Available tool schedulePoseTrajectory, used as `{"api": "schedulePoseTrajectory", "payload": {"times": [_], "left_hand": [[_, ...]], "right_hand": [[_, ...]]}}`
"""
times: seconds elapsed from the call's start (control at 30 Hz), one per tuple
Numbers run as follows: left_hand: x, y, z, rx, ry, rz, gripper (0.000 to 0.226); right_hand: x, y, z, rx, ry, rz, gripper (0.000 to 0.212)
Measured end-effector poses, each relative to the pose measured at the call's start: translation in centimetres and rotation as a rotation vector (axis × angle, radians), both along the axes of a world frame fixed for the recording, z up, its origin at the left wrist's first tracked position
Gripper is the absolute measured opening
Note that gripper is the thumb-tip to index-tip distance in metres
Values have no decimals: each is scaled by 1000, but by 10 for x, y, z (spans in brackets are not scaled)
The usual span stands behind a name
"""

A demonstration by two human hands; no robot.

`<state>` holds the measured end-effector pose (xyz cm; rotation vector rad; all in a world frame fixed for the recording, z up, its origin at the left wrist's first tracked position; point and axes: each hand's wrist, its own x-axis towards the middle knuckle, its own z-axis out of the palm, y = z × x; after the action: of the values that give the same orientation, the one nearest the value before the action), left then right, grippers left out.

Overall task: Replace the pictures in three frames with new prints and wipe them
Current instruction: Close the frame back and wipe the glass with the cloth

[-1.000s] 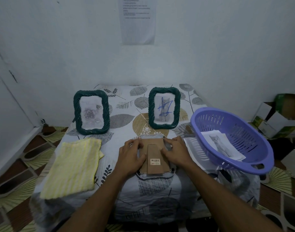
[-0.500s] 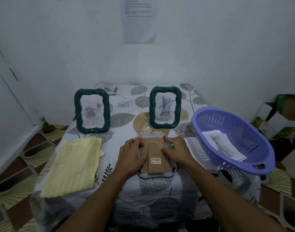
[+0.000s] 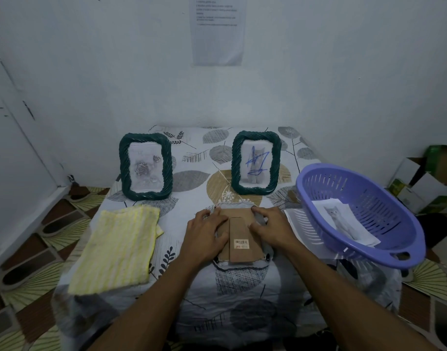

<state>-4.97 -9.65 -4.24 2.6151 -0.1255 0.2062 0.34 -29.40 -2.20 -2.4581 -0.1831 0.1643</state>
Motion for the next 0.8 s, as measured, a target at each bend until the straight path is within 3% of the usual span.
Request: {"api": "schedulePoseTrajectory", "payload": {"times": [0.17,0.4,0.6,0.7,0.8], "left_hand": [[-1,0,2,-15,10,-7,60],[-3,6,3,-167,2,-24,50],[-21,8,1,-119,-123,-11,37],[-39,4,-2,-106,-175,4,19],[-63,-2,-4,-101,-233,53,20]], "right_hand": [[3,1,-2,25,10,9,73],[-11,-6,4,148,-86,-40,48],[-43,-16,5,42,-236,40,23],[-64,-22,2,17,-280,25,17],[-84,-25,-4,9,-315,-14,13]]}}
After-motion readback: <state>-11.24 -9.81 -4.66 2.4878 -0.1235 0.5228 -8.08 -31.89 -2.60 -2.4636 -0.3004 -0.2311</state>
